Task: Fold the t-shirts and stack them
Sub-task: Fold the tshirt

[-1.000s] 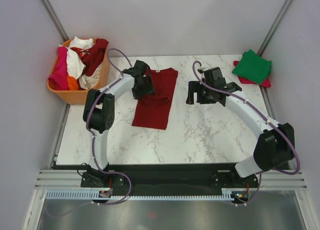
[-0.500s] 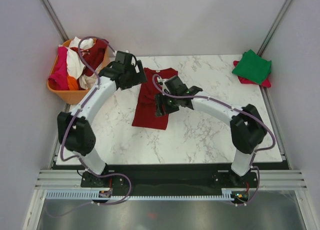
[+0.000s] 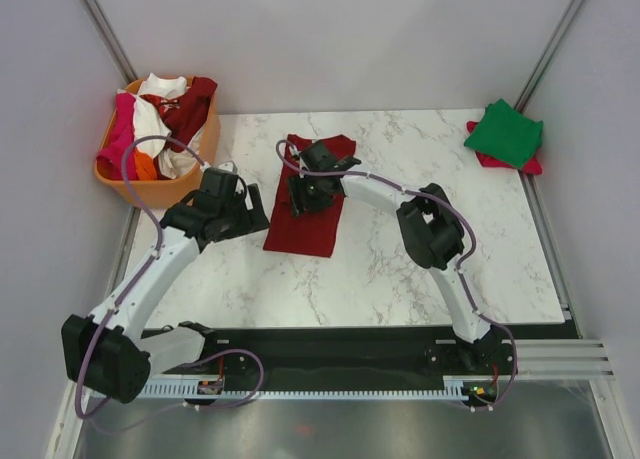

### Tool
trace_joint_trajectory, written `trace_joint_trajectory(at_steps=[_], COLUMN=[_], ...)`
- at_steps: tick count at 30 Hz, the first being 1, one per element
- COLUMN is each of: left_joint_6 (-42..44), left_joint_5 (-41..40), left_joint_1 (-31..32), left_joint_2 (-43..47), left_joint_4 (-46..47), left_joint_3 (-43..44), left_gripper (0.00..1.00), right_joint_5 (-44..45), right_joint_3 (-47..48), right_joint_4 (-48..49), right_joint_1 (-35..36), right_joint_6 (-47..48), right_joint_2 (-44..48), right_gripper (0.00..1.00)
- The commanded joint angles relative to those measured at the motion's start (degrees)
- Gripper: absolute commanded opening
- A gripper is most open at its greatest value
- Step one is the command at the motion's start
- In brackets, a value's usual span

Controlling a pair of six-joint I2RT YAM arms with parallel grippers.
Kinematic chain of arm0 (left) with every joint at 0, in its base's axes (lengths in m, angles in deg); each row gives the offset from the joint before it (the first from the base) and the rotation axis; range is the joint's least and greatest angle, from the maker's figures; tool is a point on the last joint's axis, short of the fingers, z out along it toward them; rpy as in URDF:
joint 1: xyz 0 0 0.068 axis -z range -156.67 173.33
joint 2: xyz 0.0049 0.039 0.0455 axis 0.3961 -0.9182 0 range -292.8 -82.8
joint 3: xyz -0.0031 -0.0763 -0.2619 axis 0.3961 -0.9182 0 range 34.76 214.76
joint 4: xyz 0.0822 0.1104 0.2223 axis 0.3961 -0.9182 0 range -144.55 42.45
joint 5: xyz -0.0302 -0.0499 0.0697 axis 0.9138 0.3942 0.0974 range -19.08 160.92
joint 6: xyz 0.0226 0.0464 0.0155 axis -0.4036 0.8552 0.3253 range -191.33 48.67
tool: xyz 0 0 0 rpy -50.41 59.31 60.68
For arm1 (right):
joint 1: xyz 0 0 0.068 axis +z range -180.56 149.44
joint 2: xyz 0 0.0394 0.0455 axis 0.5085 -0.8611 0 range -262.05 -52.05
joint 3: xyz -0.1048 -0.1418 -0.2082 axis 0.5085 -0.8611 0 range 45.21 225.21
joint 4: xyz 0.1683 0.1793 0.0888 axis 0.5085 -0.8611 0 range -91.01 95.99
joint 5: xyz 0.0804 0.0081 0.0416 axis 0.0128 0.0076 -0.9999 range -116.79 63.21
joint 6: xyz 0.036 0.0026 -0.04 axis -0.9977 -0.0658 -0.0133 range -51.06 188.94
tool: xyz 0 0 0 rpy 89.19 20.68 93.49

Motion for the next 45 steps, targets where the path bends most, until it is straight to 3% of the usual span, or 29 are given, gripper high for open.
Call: trace_joint_trajectory(at_steps=[1,12,15,20,22,28,38,45], left_joint_6=[3.0,2.5,1.4,-2.5,-4.7,-7.9,-8.0,-7.5], left_joint_5=[0.3,2.5,2.4,5.9,8.4,9.7,6.5,5.3], left_joint_1=[-0.2,-0.2,-0.1,-0.2,-0.2,-0.1,-0.1,0.0], left_joint_2=[6.9,10.7,8.3,2.5,-0.5,-9.2,-15.3,-18.4], left_joint_4=[-1.0,-2.7,-1.4,5.0,10.0,19.3,23.9,26.3], left_joint_3=[-2.4,-5.7,-7.1,-10.3,-11.2,-11.4,-12.5,-13.5], left_gripper=[0.89,0.89,0.89,0.88,0.87,0.84,0.81,0.75], right_joint_5=[3.5,7.5,5.7,3.2,-2.9,-10.3,-11.1,-11.9], right_joint_3=[6.3,30.7,25.0,-7.2,-21.3,-41.1,-49.1,-49.2], right_joint_4=[-1.4,-6.9,-5.3,5.1,9.6,19.7,28.4,30.3], right_joint_1=[-1.6,-13.5,-13.6,-12.7,-12.7,-8.9,-3.7,-2.6], right_joint_6=[1.3,1.2,1.3,-2.4,-6.9,-13.4,-18.5,-20.0], right_joint_2=[-2.4,-9.7,-3.6,16.9,24.2,33.3,30.1,26.5], right_gripper=[0.68,0.76,0.76,0.78,0.78,0.82,0.84,0.72])
